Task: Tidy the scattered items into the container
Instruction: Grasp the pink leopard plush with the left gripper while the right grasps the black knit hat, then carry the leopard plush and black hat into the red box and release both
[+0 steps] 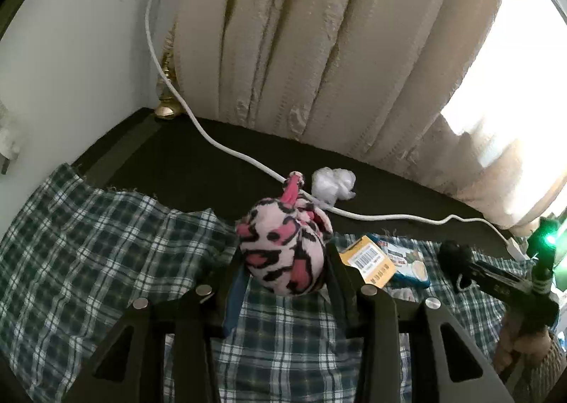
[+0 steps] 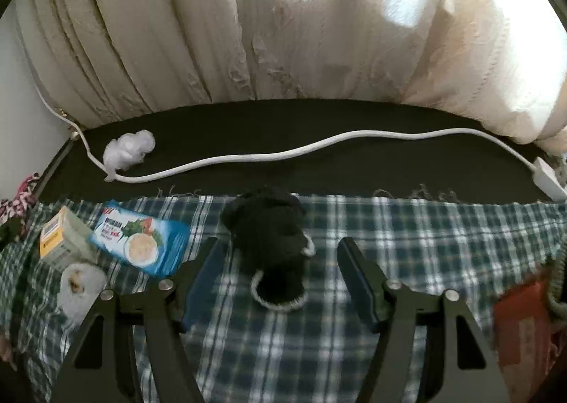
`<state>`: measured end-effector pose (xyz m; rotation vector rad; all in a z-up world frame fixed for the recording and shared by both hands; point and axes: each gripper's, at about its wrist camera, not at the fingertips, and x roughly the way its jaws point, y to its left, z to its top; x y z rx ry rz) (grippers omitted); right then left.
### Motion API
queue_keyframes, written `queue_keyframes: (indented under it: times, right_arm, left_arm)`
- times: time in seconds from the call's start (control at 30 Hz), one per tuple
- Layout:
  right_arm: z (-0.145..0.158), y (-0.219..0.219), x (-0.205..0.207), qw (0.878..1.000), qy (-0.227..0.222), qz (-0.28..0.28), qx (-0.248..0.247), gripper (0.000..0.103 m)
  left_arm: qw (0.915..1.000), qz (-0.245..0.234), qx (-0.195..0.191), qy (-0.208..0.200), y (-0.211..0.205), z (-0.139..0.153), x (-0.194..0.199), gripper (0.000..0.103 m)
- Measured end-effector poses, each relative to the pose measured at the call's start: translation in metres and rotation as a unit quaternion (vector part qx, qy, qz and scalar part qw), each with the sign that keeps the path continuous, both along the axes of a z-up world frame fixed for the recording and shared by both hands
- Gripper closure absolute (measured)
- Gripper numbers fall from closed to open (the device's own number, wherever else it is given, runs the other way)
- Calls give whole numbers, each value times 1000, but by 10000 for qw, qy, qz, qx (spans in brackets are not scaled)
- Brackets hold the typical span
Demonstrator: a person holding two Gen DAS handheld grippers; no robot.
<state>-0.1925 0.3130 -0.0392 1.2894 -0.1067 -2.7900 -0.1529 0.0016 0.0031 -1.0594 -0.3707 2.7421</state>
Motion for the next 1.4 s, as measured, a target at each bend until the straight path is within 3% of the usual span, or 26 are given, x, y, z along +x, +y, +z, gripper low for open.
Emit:
queue_keyframes:
  times: [0.13,0.3,0.43,0.87,1.4]
  right_arm:
    - [-13,-2,-11,9998,-191,-7,-41,33]
    - [-16,-5,-11,9997,-223,76,33,56]
    - [-10,-3,-3,9999,-143,5,-71,61]
    - [51,13,70,9969,655,-224,-372,62]
    - [100,91,179,9828,1433,-910,-732,62]
  left_arm:
    - [10000,-36,-1,-40,3,-2,-1,61]
    - [10000,-49,1,-82,5,-5,-1,61]
    - [10000,-57,2,-42,6,-4,0,61]
    - [9998,-121,61,172,10,6,12,61]
    - [9960,-688,-127,560,64,38,59,61]
